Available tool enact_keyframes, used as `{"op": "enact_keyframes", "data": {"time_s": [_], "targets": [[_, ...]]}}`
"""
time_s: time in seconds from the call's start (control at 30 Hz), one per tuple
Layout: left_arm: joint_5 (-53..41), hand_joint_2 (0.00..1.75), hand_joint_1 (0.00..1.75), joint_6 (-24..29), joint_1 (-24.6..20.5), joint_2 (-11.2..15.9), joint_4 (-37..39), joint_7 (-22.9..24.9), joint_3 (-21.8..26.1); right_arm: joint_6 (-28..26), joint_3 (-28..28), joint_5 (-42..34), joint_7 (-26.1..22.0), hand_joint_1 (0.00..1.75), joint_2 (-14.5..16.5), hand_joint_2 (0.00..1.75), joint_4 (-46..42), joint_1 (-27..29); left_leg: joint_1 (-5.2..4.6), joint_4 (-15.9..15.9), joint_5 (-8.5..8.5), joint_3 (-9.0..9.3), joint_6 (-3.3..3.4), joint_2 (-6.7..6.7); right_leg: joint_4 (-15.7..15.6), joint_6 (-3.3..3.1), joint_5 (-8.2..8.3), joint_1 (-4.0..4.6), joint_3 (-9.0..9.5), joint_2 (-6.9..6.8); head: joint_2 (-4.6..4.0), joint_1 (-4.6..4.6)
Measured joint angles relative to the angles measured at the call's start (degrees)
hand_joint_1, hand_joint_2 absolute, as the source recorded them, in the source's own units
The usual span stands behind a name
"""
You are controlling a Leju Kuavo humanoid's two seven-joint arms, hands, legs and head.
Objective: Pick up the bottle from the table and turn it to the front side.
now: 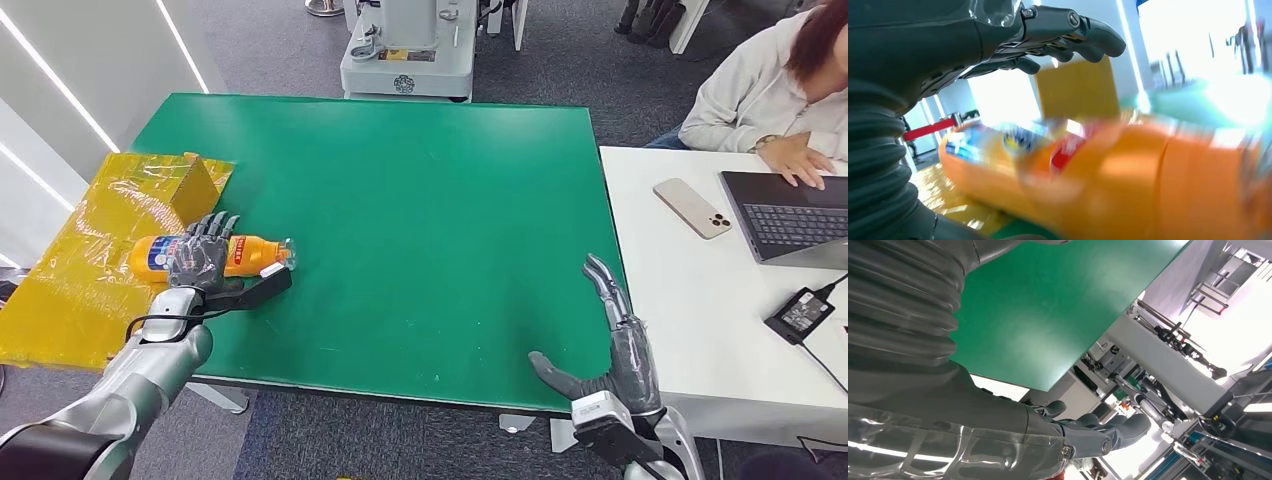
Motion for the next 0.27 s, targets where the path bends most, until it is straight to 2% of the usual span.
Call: {"op": "enact_keyframes", "data": {"time_s": [0.1,0.2,0.27], "targets": [[-5.0,1.75,0.00,7.2,1.4,-1.9,-2.7,3.4,0.0,0.0,-0.2,0.0,0.1,0.00,0.3,1.75,0.0,0.0,-0.01,0.0,0.00,-0.01,0.00,-0.01,0.0,0.00,0.00,-0.01,0.01,-0.01,0.00,0.01],[-8.6,1.75,0.00,8.3,4.5,-3.7,-10.3,8.0,-0.6,-0.2,-0.6,0.2,0.3,0.00,0.9,1.75,-0.1,0.2,-0.02,0.0,-0.01,-0.01,0.01,0.01,0.0,0.01,0.00,-0.02,0.01,0.01,0.00,0.00],[-9.1,1.75,0.00,8.3,6.0,-4.5,-14.2,9.6,-1.2,-0.3,-0.9,0.5,0.6,0.00,1.2,1.75,-0.2,0.3,-0.02,0.0,-0.02,-0.01,0.02,0.01,0.0,0.01,0.00,-0.02,0.01,0.01,0.00,0.00]]}}
